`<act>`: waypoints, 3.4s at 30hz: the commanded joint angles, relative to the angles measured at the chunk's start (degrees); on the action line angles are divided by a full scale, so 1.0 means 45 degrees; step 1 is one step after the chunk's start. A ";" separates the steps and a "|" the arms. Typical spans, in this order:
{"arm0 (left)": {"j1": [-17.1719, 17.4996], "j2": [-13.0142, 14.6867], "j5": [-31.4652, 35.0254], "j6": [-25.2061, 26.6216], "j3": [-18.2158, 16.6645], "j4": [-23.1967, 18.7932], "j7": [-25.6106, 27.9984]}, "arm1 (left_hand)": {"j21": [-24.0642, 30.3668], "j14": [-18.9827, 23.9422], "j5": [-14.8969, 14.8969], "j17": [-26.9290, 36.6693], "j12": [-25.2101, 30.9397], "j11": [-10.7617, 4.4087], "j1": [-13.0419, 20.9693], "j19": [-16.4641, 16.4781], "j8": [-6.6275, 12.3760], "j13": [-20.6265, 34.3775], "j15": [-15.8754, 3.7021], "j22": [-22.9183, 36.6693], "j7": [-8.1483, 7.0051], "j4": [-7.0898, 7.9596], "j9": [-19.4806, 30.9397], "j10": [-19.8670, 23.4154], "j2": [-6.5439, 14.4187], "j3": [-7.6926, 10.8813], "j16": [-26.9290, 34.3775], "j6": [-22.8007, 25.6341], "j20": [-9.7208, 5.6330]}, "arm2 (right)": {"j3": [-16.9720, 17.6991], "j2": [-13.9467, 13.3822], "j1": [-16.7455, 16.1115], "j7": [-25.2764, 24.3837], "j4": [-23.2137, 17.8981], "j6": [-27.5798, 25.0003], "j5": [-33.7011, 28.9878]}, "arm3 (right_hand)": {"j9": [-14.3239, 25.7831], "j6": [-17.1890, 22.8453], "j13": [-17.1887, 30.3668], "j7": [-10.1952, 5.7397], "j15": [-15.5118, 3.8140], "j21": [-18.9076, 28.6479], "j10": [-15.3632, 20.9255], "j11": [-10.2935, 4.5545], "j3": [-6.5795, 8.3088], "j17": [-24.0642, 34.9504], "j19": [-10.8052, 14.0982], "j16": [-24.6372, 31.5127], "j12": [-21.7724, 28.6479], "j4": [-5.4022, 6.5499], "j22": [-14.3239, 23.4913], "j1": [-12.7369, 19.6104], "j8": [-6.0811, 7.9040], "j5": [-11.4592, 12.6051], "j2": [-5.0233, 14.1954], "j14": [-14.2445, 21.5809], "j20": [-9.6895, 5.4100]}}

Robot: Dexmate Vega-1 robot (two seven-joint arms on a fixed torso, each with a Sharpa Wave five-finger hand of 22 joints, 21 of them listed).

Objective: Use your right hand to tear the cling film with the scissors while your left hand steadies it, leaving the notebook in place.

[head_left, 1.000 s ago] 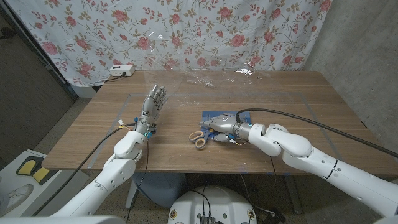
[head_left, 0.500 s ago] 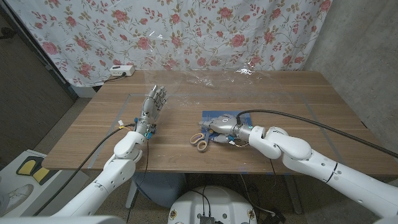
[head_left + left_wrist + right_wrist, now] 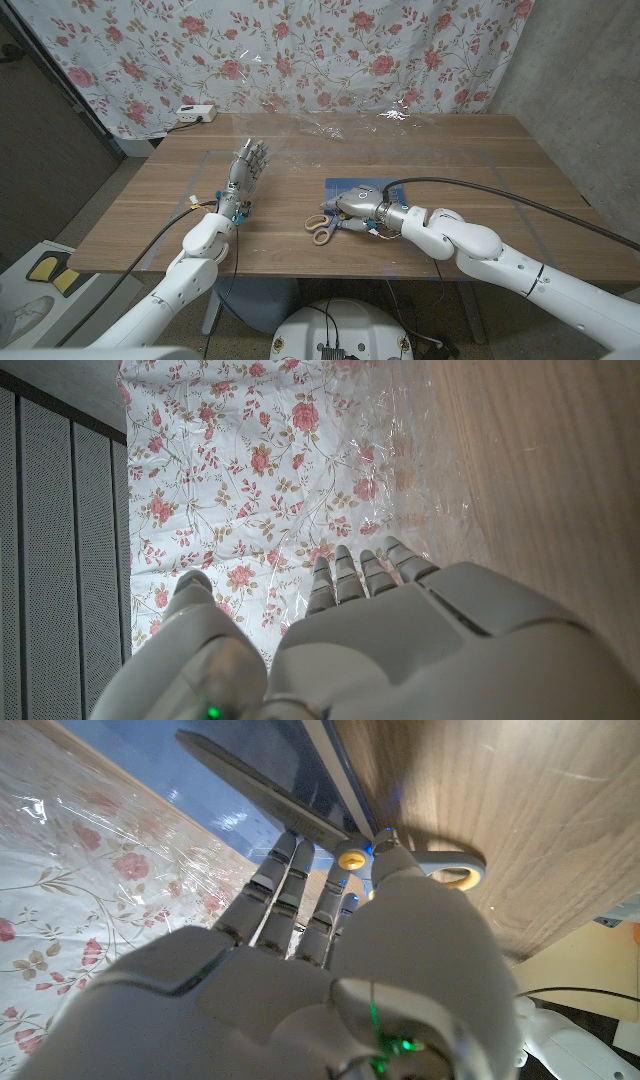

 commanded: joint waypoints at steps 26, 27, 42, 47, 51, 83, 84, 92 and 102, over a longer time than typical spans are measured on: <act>-0.0035 -0.0112 -0.0170 -0.0033 0.0031 0.0170 -0.0220 | 0.0000 0.0044 0.0070 0.0015 -0.0015 -0.0043 0.0002 0.0059 0.0002 0.0032 -0.0105 0.0056 0.0050 -0.0045 0.0032 0.0030 0.0077 -0.0037 0.0010 0.0009 -0.0008 | 0.0989 0.0074 -0.0322 -0.1300 0.0197 0.0610 0.2793 | 0.0229 0.2083 -0.1770 0.0103 -0.2464 0.1170 0.3074 -0.1206 0.0378 0.0244 0.1140 0.0249 -0.0229 0.0047 0.0192 0.0405 0.0381 0.0070 0.0157 0.2851 -0.0577; -0.0040 -0.0110 -0.0173 -0.0024 0.0032 0.0173 -0.0226 | 0.0000 0.0046 0.0070 0.0015 -0.0015 -0.0040 0.0003 0.0059 0.0003 0.0032 -0.0104 0.0056 0.0059 -0.0046 0.0032 0.0030 0.0078 -0.0036 0.0011 0.0010 -0.0008 | 0.1004 0.0086 -0.0297 -0.1260 0.0186 0.0591 0.2841 | 0.0229 0.2080 -0.1771 0.0116 -0.2464 0.1173 0.3078 -0.1208 0.0378 0.0242 0.1139 0.0245 -0.0227 0.0045 0.0193 0.0408 0.0378 0.0070 0.0155 0.2856 -0.0572; -0.0064 -0.0109 -0.0130 0.0010 0.0060 0.0186 -0.0209 | -0.0003 0.0057 0.0071 0.0015 -0.0006 -0.0023 0.0000 0.0057 0.0009 0.0032 -0.0089 0.0056 0.0057 -0.0047 0.0032 0.0056 0.0097 -0.0036 0.0014 0.0024 -0.0007 | 0.1541 -0.0065 -0.0141 -0.1028 -0.0185 0.0488 0.3628 | 0.0222 0.2101 -0.1906 0.0265 -0.2462 0.1348 0.3299 -0.1162 0.0357 0.0205 0.1240 0.0184 -0.0185 -0.0014 0.0218 0.0502 0.0292 0.0090 0.0098 0.3089 -0.0515; -0.0039 -0.0049 -0.0060 0.0029 0.0064 0.0030 -0.0159 | -0.0002 0.0070 0.0072 0.0015 0.0001 -0.0057 -0.0002 0.0058 0.0020 0.0032 -0.0090 0.0056 0.0076 -0.0047 0.0032 0.0077 0.0102 -0.0037 0.0019 0.0056 -0.0004 | 0.1627 -0.0108 -0.0019 -0.0789 -0.0247 0.0400 0.3800 | 0.0219 0.2109 -0.1909 0.0294 -0.2462 0.1388 0.3311 -0.1161 0.0349 0.0199 0.1220 0.0162 -0.0170 -0.0032 0.0225 0.0536 0.0262 0.0102 0.0080 0.3155 -0.0503; 0.0017 -0.0002 0.0022 0.0013 0.0058 -0.0108 -0.0081 | -0.0002 0.0067 0.0071 0.0014 0.0001 -0.0049 0.0000 0.0060 0.0035 0.0032 -0.0091 0.0056 0.0106 -0.0048 0.0033 0.0081 0.0108 -0.0035 0.0017 0.0095 -0.0014 | 0.1660 -0.0147 0.0137 -0.0596 -0.0186 0.0414 0.3935 | 0.0217 0.2117 -0.1922 0.0316 -0.2462 0.1422 0.3334 -0.1136 0.0343 0.0191 0.1226 0.0140 -0.0161 -0.0042 0.0230 0.0558 0.0243 0.0109 0.0070 0.3186 -0.0502; 0.0822 0.0663 0.0543 -0.0208 -0.0140 -0.1727 0.0280 | -0.0020 0.0079 0.0042 -0.0005 0.0138 -0.0081 0.0346 0.0017 0.0283 0.0029 -0.0090 0.0051 0.0238 -0.0191 0.0052 0.0522 0.0358 0.0176 0.0004 0.1082 -0.0025 | 0.2137 -0.1019 0.1002 0.1710 -0.1105 -0.0990 0.4073 | 0.0189 0.1869 -0.1839 0.0625 -0.2457 0.1713 0.3325 -0.1092 0.0276 0.0140 0.1177 -0.0076 -0.0028 -0.0059 0.0263 0.0695 -0.0090 0.0199 0.0036 0.3408 -0.0421; 0.0830 0.0661 0.0549 -0.0227 -0.0139 -0.1742 0.0275 | -0.0021 0.0083 0.0041 -0.0005 0.0143 -0.0066 0.0349 0.0015 0.0282 0.0029 -0.0089 0.0051 0.0236 -0.0192 0.0052 0.0537 0.0359 0.0178 0.0005 0.1087 -0.0027 | 0.2131 -0.1050 0.1015 0.1731 -0.1135 -0.0994 0.4027 | 0.0189 0.1878 -0.1847 0.0623 -0.2456 0.1718 0.3329 -0.1062 0.0275 0.0139 0.1173 -0.0082 -0.0028 -0.0058 0.0263 0.0698 -0.0092 0.0201 0.0038 0.3411 -0.0417; 0.0895 0.0676 0.0590 -0.0272 -0.0110 -0.1867 0.0254 | -0.0018 0.0092 0.0033 -0.0005 0.0140 -0.0015 0.0376 0.0017 0.0246 0.0030 -0.0091 0.0052 0.0202 -0.0201 0.0052 0.0554 0.0373 0.0193 0.0007 0.1093 -0.0008 | 0.2178 -0.1229 0.1172 0.2132 -0.1406 -0.1129 0.3889 | 0.0183 0.1954 -0.1879 0.0610 -0.2459 0.1803 0.3404 -0.1104 0.0259 0.0152 0.1214 -0.0101 -0.0003 -0.0050 0.0268 0.0713 -0.0115 0.0219 0.0041 0.3484 -0.0460; 0.1155 0.0884 0.0890 -0.0458 -0.0202 -0.2187 0.0368 | -0.0015 0.0108 0.0024 -0.0005 0.0130 -0.0085 0.0408 0.0020 0.0218 0.0030 -0.0106 0.0052 0.0210 -0.0213 0.0053 0.0557 0.0386 0.0211 0.0010 0.1121 -0.0010 | 0.2222 -0.1387 0.1554 0.2935 -0.1735 -0.1440 0.3606 | 0.0181 0.2109 -0.1966 0.0631 -0.2462 0.1963 0.3501 -0.1091 0.0230 0.0203 0.1323 -0.0094 -0.0001 -0.0058 0.0281 0.0746 -0.0125 0.0241 0.0011 0.3654 -0.0456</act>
